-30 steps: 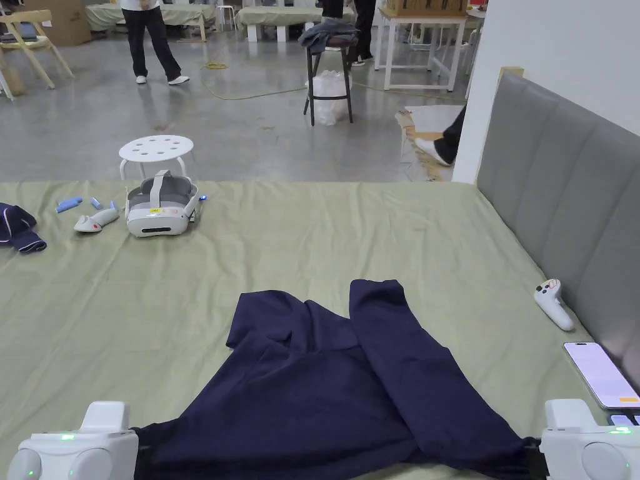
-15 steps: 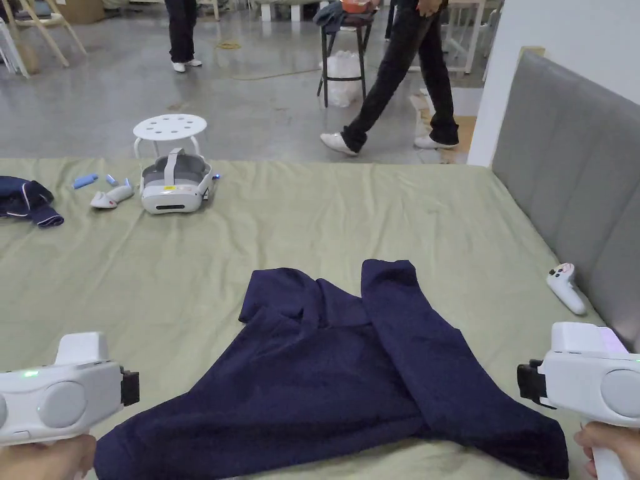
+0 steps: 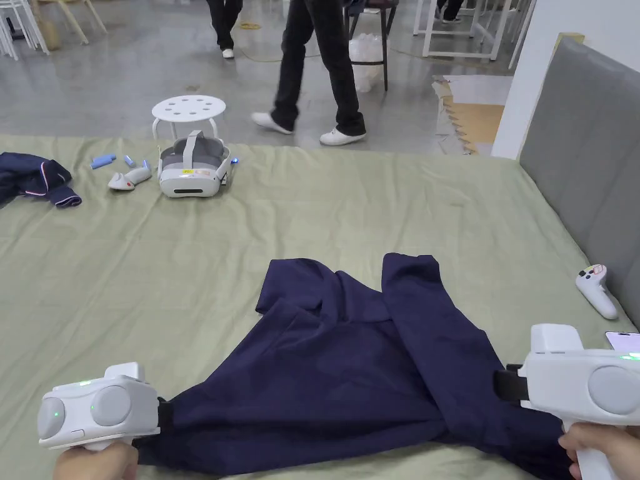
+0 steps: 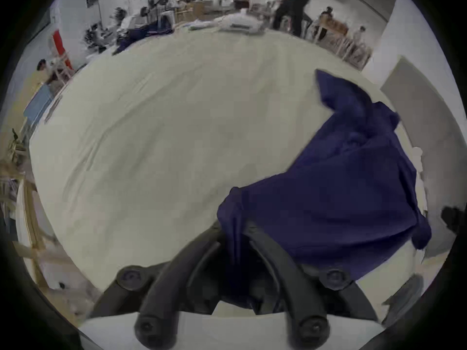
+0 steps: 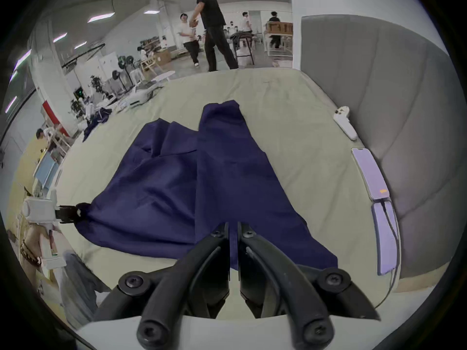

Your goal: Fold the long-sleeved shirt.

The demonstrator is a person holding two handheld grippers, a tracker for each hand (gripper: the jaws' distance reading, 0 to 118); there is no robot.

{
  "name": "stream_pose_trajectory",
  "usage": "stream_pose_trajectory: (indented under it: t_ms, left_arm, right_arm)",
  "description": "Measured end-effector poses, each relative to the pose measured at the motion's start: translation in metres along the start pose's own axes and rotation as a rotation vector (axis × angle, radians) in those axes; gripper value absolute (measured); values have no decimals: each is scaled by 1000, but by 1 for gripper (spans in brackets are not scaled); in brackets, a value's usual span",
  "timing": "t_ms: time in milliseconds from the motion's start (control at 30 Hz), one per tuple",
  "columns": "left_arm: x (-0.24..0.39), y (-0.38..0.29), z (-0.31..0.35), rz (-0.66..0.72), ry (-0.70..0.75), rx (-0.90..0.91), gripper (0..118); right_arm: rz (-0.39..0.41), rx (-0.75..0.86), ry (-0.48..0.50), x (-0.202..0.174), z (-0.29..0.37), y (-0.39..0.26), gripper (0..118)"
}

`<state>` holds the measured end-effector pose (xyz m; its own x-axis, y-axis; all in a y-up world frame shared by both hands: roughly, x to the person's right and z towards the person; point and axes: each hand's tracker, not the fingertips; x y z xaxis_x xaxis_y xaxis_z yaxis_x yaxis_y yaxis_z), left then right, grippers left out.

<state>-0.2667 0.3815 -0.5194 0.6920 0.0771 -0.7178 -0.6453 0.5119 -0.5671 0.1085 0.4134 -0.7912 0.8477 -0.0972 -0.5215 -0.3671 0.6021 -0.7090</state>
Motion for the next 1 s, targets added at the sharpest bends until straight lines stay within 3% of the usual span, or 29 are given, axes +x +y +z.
stream_pose_trajectory:
  t_ms: [67, 100, 167, 200, 267, 300, 333, 467, 700, 767, 800, 833, 900, 1000]
  left_arm:
    - [25, -13, 40, -123, 58, 82, 13]
    - [0, 14, 3, -67, -25, -58, 13]
    - [-10, 33, 11, -16, -70, -33, 13]
    - [-12, 39, 17, 6, -86, -19, 13]
    - [-29, 38, -15, 9, -101, -12, 13]
    - [-33, 43, -17, 6, -102, -6, 13]
    - [-38, 51, -21, 8, -103, -7, 13]
    - [-45, 40, -33, 37, -117, 11, 13]
    - [-37, 22, -31, 68, -94, 37, 13]
    - [-35, 19, -33, 50, -73, 48, 13]
    - [-35, 21, -36, 25, -53, 63, 13]
    - [-35, 25, -40, 15, -39, 67, 13]
    - [-35, 33, -41, 24, -59, 80, 13]
    - [-30, 78, -37, -5, -74, 153, 13]
  right_arm:
    - [47, -3, 14, -12, -13, 25, 5]
    - [81, 5, 27, -21, -18, 39, 5]
    - [145, 39, 60, -41, -34, 75, 5]
    - [177, 56, 74, -52, -43, 93, 13]
    - [246, 50, 145, -75, -74, 132, 90]
    - [282, 22, 163, -89, -91, 145, 116]
    - [337, -10, 167, -103, -114, 160, 118]
    - [445, -132, 138, -147, -207, 202, 91]
    - [525, -383, 118, -179, -318, 185, 84]
    - [479, -344, 141, -176, -307, 190, 82]
    - [429, -335, 171, -174, -297, 193, 73]
    - [394, -284, 176, -165, -281, 196, 14]
    - [378, -156, 118, -155, -249, 197, 9]
    - [296, -110, 152, -117, -182, 213, 9]
